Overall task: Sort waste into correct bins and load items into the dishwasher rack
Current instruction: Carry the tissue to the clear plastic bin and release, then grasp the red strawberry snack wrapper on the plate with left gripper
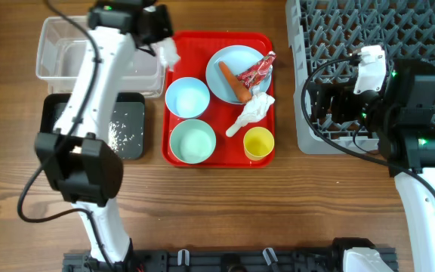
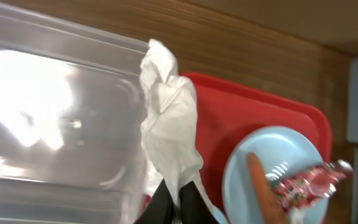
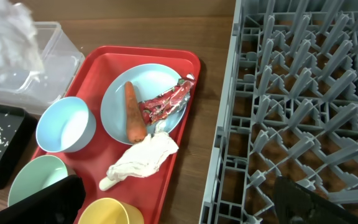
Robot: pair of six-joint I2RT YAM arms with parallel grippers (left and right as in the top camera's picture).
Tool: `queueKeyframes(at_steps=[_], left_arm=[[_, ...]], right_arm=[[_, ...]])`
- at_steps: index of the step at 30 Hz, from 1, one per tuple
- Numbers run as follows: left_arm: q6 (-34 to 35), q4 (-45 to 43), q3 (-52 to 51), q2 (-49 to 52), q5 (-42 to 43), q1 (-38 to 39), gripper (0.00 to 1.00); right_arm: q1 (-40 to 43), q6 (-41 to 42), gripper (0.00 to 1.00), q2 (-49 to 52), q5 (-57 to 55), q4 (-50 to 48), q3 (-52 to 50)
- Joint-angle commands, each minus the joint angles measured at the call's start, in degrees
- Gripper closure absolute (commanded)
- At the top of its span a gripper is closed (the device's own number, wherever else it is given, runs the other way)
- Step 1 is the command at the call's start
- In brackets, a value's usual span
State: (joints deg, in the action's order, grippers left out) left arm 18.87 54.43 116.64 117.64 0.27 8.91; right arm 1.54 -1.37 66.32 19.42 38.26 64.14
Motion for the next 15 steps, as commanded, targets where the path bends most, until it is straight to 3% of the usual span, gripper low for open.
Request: queueKeyframes(at_steps=[1,6,7,8,10,11,13,15], left_arm=[[3.34,1.92,0.04,0.00,-2.56,-4.68,0.96],[4.74,4.72,-0.44,1.31,-6.38,-9.53,0.96],[4.72,4.72,-0.44,2.12,-6.38,-9.84,0.84],[4.70,4.52,-0.44,2.84,-6.38,-9.88,0.61],[3.89,3.61,-0.44,4.74,-6.36,-9.62,0.05],[3.87,3.15,-0.44,4.96,-6.36,-9.49,0.01],[3.85,1.29,-0.37,4.85,-6.36,-9.20,0.00],[-0.35,-1.44,-0.11,4.13,-1.84,-8.15,0.00]], right_arm=[[-0.20,0.04,0.00,0.33,-0.55,-0.04,1.36],[-0.20,0.02,0.00,0.33,-0.55,-0.28,1.36],[-0.20,0.02,0.00,0.33,-0.55,-0.39,1.36],[-0.20,0.04,0.00,0.33,-0.55,-0.44,1.36],[-0.20,0.04,0.00,0.33,-0.55,-0.44,1.36],[-0.20,0.02,0.00,0.33,-0.52,-0.44,1.36],[-0.20,0.04,0.00,0.33,-0.55,-0.35,1.36],[-0.20,0.04,0.00,0.33,-0.55,-0.28,1.36]])
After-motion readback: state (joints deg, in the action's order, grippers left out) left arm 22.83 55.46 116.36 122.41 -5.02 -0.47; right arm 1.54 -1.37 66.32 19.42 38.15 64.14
